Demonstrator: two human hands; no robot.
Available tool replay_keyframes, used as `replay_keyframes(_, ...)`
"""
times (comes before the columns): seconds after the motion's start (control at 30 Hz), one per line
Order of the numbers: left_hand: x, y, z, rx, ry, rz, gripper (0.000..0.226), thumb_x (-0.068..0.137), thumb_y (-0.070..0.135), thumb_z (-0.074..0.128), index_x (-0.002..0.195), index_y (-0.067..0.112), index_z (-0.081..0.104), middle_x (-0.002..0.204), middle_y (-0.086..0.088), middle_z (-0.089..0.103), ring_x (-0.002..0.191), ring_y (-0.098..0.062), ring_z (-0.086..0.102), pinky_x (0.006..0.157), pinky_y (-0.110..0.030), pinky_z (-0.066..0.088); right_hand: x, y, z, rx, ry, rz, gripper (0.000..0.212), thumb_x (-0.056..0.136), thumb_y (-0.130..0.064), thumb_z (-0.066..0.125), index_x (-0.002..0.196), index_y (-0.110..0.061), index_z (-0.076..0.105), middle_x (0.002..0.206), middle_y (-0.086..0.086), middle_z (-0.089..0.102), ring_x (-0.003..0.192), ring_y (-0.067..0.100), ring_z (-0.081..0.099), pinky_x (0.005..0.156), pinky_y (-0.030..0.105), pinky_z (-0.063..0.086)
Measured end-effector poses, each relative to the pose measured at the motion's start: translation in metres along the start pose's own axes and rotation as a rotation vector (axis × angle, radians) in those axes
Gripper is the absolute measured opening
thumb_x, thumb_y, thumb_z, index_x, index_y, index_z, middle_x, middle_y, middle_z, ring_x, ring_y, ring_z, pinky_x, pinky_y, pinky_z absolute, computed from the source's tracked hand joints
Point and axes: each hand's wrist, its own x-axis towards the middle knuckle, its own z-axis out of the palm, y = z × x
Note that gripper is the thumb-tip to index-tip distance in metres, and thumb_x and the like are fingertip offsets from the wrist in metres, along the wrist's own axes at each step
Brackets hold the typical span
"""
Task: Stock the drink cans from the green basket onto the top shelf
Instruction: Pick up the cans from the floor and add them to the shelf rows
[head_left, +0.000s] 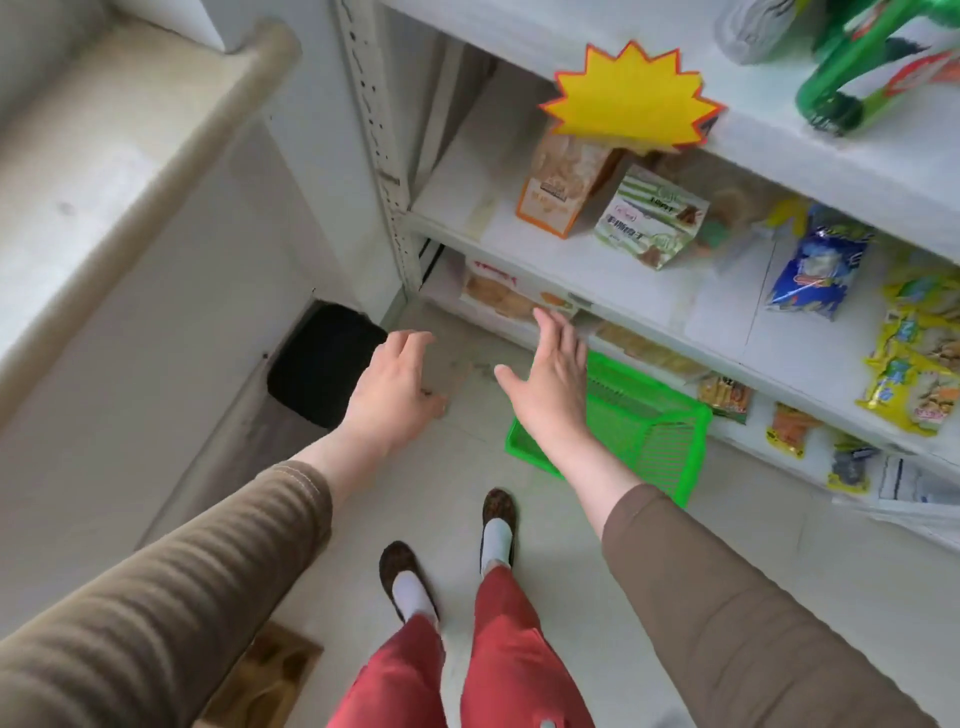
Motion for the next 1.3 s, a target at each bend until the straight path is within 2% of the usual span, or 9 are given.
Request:
replay_keyframes(0.2,-0.003,-0.099,0.091,0.026,-0.106,-0.151,0.071,0.082,0.024,0.071,0.143,0.016,0.037,0.141,-0.007,0.039,0.126,-0.028,0.042,0.099,-0.042,0.046,-0.014,0.033,0.14,-0.083,-0.296,-0.026,0.079,0.082,-0.037,0.076,0.148,-0.014,0.039,0.15,0.01,0.042,0.136,0.032,0.04,0.113,0.038,0.029)
replay_keyframes(0.37,0.009,-0.173,0.195,0.003,-0.23,-0.269,0.072,0.084,0.024,0.07,0.145,0.016,0.033,0.141,-0.007,0.038,0.128,-0.03,0.042,0.1,-0.042,0.045,-0.02,0.077,0.264,-0.089,-0.476,-0.015,0.072,0.082,-0.024,0.075,0.146,-0.014,0.041,0.144,0.008,0.045,0.132,0.031,0.038,0.11,0.036,0.035)
replay_keyframes(0.5,0.035,-0.222,0.271,-0.022,-0.296,-0.324,0.07,0.085,0.024,0.068,0.145,0.02,0.032,0.142,-0.004,0.034,0.129,-0.027,0.04,0.105,-0.041,0.04,-0.006,0.115,0.357,-0.105,-0.546,-0.045,0.069,0.081,-0.022,0.072,0.143,-0.013,0.043,0.139,0.007,0.047,0.129,0.03,0.041,0.107,0.039,0.041)
replay_keyframes(0.63,0.073,-0.265,0.332,0.0,-0.295,-0.348,0.07,0.085,0.024,0.068,0.145,0.019,0.033,0.143,-0.005,0.037,0.129,-0.025,0.038,0.105,-0.04,0.04,0.025,0.145,0.439,-0.137,-0.582,-0.073,0.064,0.088,-0.02,0.066,0.146,-0.012,0.04,0.14,0.008,0.047,0.13,0.028,0.041,0.106,0.038,0.04)
replay_keyframes(0.9,0.123,-0.344,0.407,0.003,-0.259,-0.336,0.068,0.084,0.022,0.07,0.142,0.017,0.036,0.135,-0.006,0.042,0.125,-0.024,0.043,0.104,-0.037,0.041,0.086,0.181,0.572,-0.188,-0.609,-0.09,0.064,0.088,-0.019,0.067,0.146,-0.014,0.04,0.14,0.008,0.048,0.13,0.028,0.043,0.103,0.037,0.04)
replay_keyframes(1.03,0.129,-0.368,0.429,0.003,-0.243,-0.344,0.071,0.084,0.023,0.07,0.145,0.018,0.034,0.138,-0.005,0.041,0.127,-0.023,0.043,0.105,-0.037,0.041,0.094,0.192,0.617,-0.231,-0.615,-0.047,0.065,0.088,-0.021,0.072,0.144,-0.014,0.041,0.139,0.008,0.049,0.129,0.028,0.043,0.099,0.037,0.042)
replay_keyframes(1.13,0.122,-0.372,0.431,0.005,-0.247,-0.351,0.071,0.083,0.022,0.07,0.144,0.018,0.034,0.139,-0.005,0.041,0.129,-0.023,0.042,0.107,-0.037,0.04,0.09,0.198,0.622,-0.208,-0.614,0.026,0.064,0.083,-0.03,0.08,0.135,-0.011,0.047,0.134,0.01,0.05,0.127,0.028,0.043,0.099,0.035,0.042)
replay_keyframes(1.2,0.113,-0.366,0.423,0.006,-0.256,-0.367,0.069,0.083,0.022,0.07,0.143,0.018,0.036,0.137,-0.005,0.042,0.128,-0.024,0.043,0.107,-0.038,0.04,0.083,0.197,0.606,-0.121,-0.629,0.112,0.063,0.079,-0.033,0.082,0.129,-0.01,0.051,0.13,0.011,0.052,0.124,0.028,0.045,0.097,0.034,0.041)
replay_keyframes(1.3,0.101,-0.336,0.395,-0.019,-0.239,-0.387,0.067,0.082,0.021,0.07,0.141,0.018,0.038,0.135,-0.004,0.043,0.126,-0.023,0.043,0.106,-0.038,0.04,0.068,0.186,0.55,0.106,-0.562,0.225,0.06,0.075,-0.034,0.084,0.124,-0.013,0.055,0.12,0.007,0.055,0.115,0.026,0.048,0.084,0.032,0.038)
